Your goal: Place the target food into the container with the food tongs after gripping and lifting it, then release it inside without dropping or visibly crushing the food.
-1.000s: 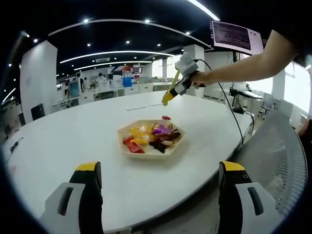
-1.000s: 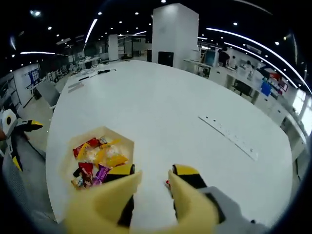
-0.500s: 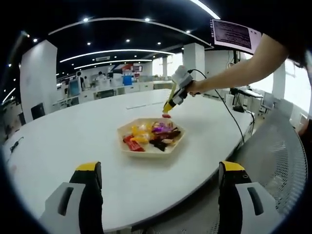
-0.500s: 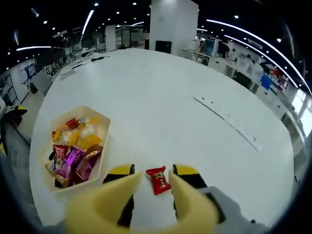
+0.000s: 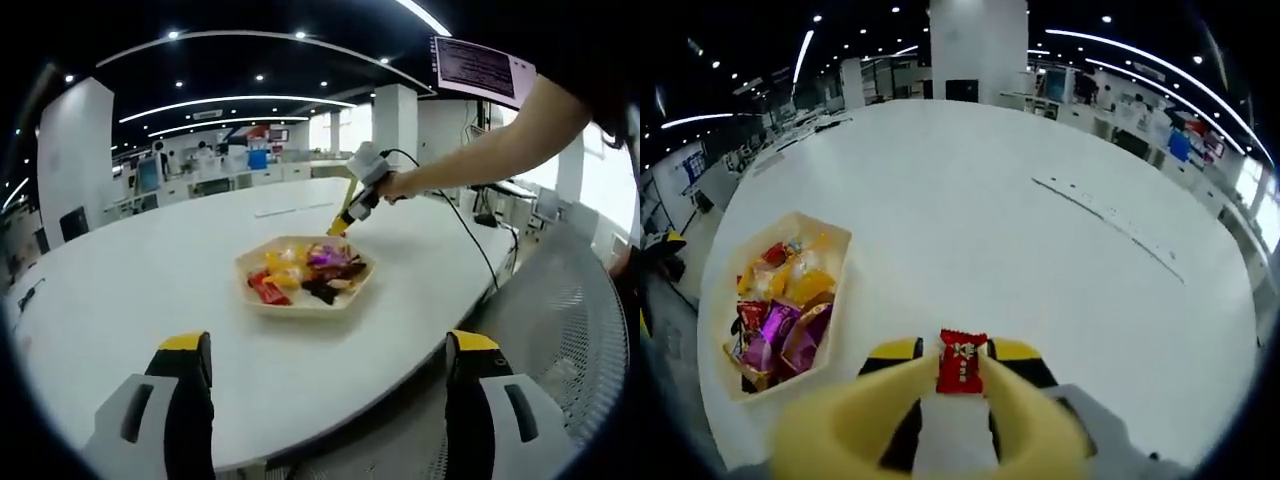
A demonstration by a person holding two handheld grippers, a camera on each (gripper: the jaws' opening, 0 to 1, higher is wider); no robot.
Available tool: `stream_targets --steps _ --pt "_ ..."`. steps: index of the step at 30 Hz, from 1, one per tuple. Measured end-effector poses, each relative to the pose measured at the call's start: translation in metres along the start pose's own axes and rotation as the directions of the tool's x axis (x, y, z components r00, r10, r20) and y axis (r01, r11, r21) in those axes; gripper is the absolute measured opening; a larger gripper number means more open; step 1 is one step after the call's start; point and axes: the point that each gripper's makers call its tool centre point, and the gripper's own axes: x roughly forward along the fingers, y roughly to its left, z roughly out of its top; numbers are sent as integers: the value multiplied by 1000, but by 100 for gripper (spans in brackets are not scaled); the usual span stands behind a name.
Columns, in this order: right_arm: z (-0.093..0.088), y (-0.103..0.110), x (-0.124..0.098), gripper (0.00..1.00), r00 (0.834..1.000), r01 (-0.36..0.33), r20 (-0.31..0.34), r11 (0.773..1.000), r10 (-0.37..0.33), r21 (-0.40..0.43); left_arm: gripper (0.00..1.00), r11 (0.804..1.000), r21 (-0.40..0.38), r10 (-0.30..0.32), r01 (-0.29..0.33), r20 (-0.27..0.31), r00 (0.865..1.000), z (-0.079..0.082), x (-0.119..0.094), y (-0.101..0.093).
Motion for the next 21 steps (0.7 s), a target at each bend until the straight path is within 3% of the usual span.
stream_targets --steps 12,21 --pt "1 4 -3 22 1000 10 -19 1000 -9 14 93 1000 0 3 -3 3 1000 0 0 0" --pt "21 12 -32 23 1000 13 -3 1000 -13 -8 94 1000 -1 -5 5 -9 1000 -2 0 -1"
